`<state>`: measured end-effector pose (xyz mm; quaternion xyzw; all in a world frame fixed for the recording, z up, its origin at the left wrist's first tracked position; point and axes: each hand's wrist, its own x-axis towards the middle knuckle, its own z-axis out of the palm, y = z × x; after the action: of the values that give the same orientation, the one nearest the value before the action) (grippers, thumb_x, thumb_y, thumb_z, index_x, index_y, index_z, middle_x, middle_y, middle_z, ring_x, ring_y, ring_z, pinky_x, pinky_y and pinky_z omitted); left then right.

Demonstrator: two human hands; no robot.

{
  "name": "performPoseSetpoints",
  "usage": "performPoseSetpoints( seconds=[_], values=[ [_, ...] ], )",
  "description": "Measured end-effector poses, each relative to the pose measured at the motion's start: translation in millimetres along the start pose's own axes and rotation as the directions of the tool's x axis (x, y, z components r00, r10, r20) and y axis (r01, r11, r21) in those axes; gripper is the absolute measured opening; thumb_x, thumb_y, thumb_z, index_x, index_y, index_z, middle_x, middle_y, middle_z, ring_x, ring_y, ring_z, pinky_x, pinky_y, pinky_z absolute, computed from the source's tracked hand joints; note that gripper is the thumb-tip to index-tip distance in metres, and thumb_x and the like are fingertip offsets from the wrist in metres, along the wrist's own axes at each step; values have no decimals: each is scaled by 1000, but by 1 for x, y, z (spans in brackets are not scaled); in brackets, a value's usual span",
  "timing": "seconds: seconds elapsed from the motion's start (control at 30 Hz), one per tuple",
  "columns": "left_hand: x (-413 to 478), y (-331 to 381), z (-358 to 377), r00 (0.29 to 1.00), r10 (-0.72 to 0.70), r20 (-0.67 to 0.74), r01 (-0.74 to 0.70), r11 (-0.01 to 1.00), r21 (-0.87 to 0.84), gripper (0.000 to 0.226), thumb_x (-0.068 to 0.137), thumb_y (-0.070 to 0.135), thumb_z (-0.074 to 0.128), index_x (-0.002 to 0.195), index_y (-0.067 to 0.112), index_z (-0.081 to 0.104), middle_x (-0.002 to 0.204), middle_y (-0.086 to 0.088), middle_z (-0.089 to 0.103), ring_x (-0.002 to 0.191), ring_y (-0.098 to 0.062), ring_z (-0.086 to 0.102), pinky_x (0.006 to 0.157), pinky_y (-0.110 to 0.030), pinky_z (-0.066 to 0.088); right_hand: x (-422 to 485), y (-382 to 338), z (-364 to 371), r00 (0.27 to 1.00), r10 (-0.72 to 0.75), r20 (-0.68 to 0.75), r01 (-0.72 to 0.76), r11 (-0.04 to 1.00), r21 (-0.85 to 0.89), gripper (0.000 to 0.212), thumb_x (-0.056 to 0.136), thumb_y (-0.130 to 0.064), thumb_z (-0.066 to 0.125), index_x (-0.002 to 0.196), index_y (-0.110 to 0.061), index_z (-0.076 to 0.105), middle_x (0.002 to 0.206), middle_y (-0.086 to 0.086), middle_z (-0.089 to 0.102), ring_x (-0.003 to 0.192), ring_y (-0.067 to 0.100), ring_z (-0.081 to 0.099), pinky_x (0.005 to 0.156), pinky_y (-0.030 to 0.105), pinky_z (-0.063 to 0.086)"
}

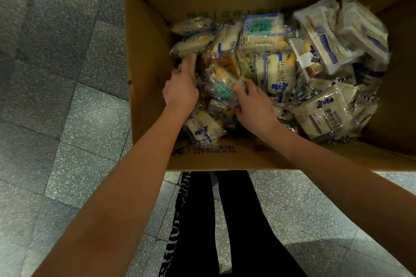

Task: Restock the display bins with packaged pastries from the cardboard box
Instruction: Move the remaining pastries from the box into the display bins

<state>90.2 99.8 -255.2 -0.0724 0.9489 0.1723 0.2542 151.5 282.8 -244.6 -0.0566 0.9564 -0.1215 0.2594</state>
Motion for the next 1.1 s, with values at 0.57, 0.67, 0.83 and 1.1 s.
performPoseSetpoints(
  seconds=[0.57, 0.67, 0.83, 1.1],
  values=[
    [-34, -22, -6, 982, -31, -185, -58, 886, -460, 38, 99, 18, 50, 137, 16, 46, 107, -2, 66, 91, -24, 68, 82, -50, 57, 2, 18, -31, 996, 74, -51, -36, 847, 530, 34, 94, -9, 56, 125, -17, 48, 93, 2, 57, 56, 13, 50, 48, 27, 38],
    [-54, -24, -14, 987, -84, -139, -16, 801, -598, 40, 98, 18, 52, 138, 19, 46, 100, 7, 63, 84, -18, 68, 75, -48, 59, -8, 13, -50, 996, -18, -85, 64, 816, 575, 40, 93, -9, 60, 130, -20, 47, 114, 3, 63, 76, 15, 63, 67, 31, 52],
    [-89, -24, -37, 970, -46, -239, -112, 786, -608, 38, 96, 15, 54, 133, 23, 49, 85, 4, 65, 68, -24, 65, 62, -52, 55, -25, -9, -79, 976, -202, -80, 215, 847, 486, 45, 94, -17, 62, 136, -24, 49, 143, -5, 51, 125, 9, 49, 108, 25, 36],
    [-163, -38, -94, 946, -150, -287, -75, 761, -645, 30, 92, 16, 54, 116, 33, 48, 73, -8, 64, 55, -29, 59, 55, -52, 53, -60, -64, -130, 950, -275, -146, 311, 809, 499, 33, 94, -18, 63, 126, -25, 59, 136, -6, 56, 58, 10, 63, 58, 13, 46]
  ],
)
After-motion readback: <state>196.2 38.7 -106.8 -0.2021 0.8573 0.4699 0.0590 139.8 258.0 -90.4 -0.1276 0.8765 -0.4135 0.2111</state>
